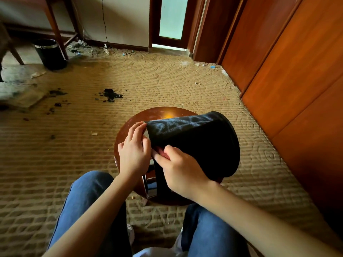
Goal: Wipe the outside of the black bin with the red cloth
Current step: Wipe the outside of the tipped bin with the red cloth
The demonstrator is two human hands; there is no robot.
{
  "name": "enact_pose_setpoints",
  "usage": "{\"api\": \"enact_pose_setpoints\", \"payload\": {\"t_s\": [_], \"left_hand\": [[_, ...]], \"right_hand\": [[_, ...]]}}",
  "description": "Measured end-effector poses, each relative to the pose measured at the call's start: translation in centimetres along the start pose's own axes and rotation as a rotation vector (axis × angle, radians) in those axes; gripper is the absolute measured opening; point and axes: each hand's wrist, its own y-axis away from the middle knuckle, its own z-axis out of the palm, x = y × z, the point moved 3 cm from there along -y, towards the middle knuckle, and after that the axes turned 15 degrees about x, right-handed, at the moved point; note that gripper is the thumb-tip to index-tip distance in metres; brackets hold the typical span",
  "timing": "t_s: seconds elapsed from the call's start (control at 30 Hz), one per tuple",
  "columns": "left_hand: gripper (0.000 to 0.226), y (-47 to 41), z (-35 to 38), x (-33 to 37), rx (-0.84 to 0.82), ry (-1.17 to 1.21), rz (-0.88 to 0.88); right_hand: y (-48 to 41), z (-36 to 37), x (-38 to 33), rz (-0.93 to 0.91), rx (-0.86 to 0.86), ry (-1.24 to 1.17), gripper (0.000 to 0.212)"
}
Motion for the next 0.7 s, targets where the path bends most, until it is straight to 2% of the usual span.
{"api": "enact_pose_setpoints", "payload": {"t_s": [0.03,0.07,0.2,0.23,0.27,0.33,0.47,0.53,0.6,0.7], "left_hand": [[0.052,0.0,0.0,0.0,-0.002,-0.002,0.005],[0.051,0.0,0.0,0.0,-0.004,-0.001,0.009],[0.050,0.0,0.1,0.1,-0.004,0.027,-0.013],[0.050,0.1,0.2,0.1,0.000,0.035,-0.016],[0.050,0.2,0.2,0.1,0.007,0.045,-0.018],[0.049,0.3,0.2,0.1,0.017,0.066,-0.030],[0.050,0.2,0.2,-0.2,0.015,0.046,-0.029],[0.051,0.0,0.1,-0.2,0.009,0.036,-0.029],[0.050,0.1,0.1,-0.1,0.007,0.049,-0.037],[0.049,0.5,0.1,0.0,0.014,0.100,-0.058]], "right_hand": [[0.1,-0.2,0.4,-0.052,-0.004,0.024,0.038],[-0.1,-0.8,1.7,-0.018,-0.003,0.061,0.038],[0.1,-5.1,13.1,0.425,0.047,0.296,0.036],[0.3,-6.2,14.8,0.533,0.055,0.344,0.034],[0.3,-6.7,15.0,0.566,0.050,0.403,0.035],[-0.2,-5.4,12.0,0.479,0.042,0.425,0.035],[-1.3,-0.3,1.1,0.168,0.022,0.159,0.037],[-1.4,0.1,-0.9,0.061,-0.007,0.063,0.042],[-1.4,-1.4,1.9,0.118,0.030,0.130,0.044],[0.0,-4.8,12.2,0.429,0.015,0.334,0.039]]}}
